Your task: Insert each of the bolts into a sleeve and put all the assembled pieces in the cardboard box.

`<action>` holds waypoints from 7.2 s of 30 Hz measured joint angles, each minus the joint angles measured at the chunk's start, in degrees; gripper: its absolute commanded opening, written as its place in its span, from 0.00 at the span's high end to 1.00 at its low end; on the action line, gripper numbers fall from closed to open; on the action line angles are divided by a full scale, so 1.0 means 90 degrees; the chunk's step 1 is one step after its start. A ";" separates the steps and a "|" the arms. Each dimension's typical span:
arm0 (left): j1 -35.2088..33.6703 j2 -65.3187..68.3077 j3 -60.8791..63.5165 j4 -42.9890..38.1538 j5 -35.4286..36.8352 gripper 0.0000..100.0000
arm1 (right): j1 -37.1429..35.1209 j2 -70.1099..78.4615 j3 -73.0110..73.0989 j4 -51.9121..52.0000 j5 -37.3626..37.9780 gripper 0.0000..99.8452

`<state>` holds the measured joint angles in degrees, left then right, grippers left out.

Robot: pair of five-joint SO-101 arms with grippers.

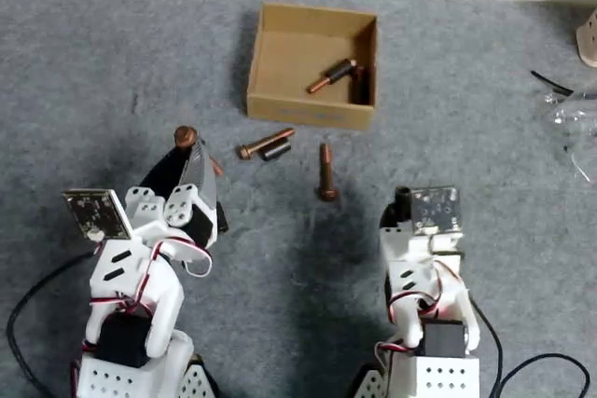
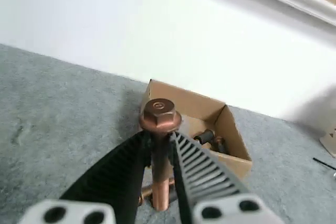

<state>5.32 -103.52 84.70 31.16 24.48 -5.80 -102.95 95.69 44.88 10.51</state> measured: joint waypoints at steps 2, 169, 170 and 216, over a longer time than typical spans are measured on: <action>0.0000 0.0000 0.0000 -0.0264 0.0000 0.99 | -0.0186 0.0000 -0.0020 0.0000 0.0000 1.00; 0.2276 0.2969 -0.1612 0.0078 0.1436 0.99 | -0.2794 -0.0195 -0.0322 -0.0410 0.0596 1.00; 0.2344 0.2969 -0.1612 0.0078 0.1465 0.99 | -0.2794 -0.0195 -0.0322 -0.0410 0.0596 1.00; 0.1729 0.2960 -0.1846 0.0733 0.1495 0.99 | -0.2735 -0.0195 -0.0322 -0.0498 0.0899 1.00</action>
<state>20.88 -76.88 68.09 37.76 37.93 -30.42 -104.70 92.79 40.40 18.59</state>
